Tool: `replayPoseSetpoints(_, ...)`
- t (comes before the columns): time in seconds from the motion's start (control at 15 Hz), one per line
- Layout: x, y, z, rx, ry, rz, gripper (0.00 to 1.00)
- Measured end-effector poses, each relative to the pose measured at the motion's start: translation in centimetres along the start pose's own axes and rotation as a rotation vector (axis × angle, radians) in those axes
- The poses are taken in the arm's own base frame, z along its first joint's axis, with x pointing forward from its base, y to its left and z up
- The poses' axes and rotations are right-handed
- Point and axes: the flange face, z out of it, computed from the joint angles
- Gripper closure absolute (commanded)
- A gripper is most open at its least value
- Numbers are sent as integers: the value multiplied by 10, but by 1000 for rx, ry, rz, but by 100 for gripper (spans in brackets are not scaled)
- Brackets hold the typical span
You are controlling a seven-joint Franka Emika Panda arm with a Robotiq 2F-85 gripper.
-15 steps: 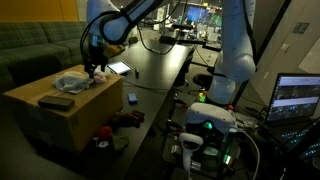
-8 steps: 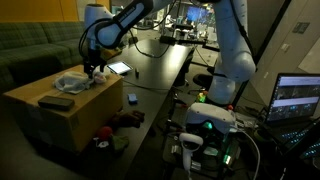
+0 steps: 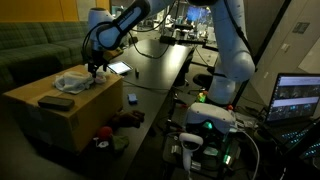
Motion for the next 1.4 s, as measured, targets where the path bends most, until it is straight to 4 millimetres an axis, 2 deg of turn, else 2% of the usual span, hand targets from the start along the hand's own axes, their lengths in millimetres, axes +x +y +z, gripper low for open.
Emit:
replayPoseSetpoints(0.53,4,7,50,14,-14,7,0)
replayPoseSetpoints(0.6,5,8,53,17,-15,10,6)
replayPoseSetpoints(0.67,6,8,53,19,-14,12,23)
replayPoseSetpoints(0.73,8,9,53,20,-12,12,31)
replayPoseSetpoints(0.8,9,9,52,20,-10,12,31)
replayPoseSetpoints(1.2,12,5,42,22,7,6,78)
replayPoseSetpoints(1.4,8,5,34,12,10,-3,97)
